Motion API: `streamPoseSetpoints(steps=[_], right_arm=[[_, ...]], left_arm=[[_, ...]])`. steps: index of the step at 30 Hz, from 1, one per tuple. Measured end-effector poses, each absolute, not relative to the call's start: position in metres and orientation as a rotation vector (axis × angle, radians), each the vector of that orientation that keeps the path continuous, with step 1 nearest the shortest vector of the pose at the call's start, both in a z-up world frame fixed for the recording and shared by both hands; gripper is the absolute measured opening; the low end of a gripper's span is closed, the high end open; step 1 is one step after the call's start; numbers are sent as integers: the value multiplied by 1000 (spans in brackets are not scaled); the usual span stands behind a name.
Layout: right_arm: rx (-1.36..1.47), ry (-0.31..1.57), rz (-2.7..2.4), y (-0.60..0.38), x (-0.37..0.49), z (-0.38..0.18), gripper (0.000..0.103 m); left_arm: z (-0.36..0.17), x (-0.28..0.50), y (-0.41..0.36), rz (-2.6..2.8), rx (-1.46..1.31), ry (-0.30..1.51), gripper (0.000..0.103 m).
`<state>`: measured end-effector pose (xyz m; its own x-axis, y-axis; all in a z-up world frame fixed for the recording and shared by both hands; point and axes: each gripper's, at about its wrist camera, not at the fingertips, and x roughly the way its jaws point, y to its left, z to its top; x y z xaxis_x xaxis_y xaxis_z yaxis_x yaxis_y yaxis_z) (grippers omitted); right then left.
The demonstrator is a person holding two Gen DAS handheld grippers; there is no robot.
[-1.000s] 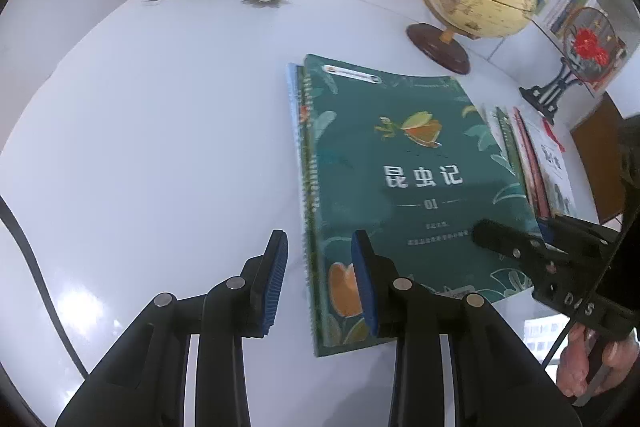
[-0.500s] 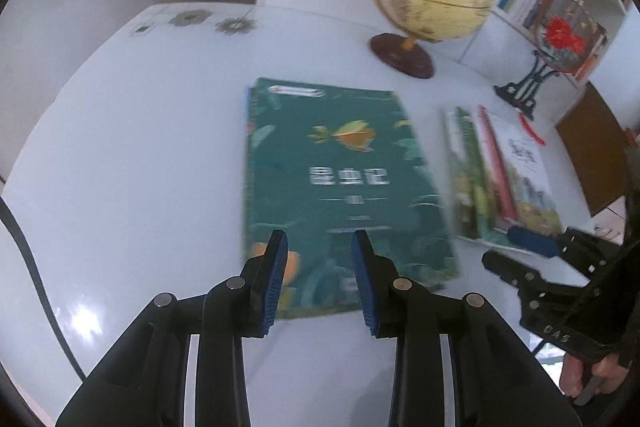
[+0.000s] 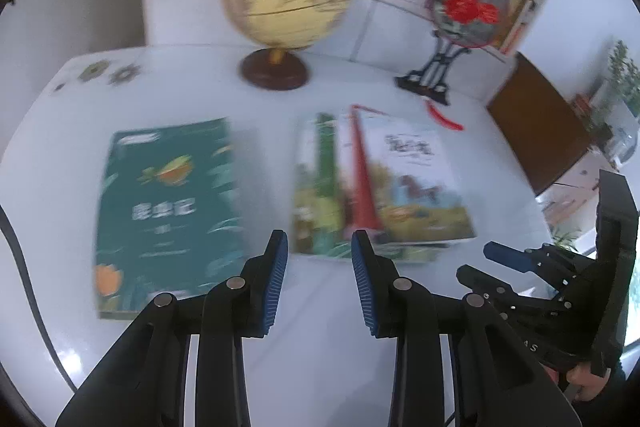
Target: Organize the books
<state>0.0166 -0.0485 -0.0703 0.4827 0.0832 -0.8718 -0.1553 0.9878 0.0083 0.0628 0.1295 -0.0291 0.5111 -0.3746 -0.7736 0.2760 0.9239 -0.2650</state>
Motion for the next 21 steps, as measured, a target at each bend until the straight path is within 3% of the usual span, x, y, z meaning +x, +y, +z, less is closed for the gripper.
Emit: streamPoseSetpoints(steps=[11,21], right_arm=[[185,1008,89,-175,8,-45,46],[344,1035,137,-230,61,-79,49]], left_arm=[[-27,78,41,-492,-134,993,30],[-83,125,3,-467,-163,1135,30]])
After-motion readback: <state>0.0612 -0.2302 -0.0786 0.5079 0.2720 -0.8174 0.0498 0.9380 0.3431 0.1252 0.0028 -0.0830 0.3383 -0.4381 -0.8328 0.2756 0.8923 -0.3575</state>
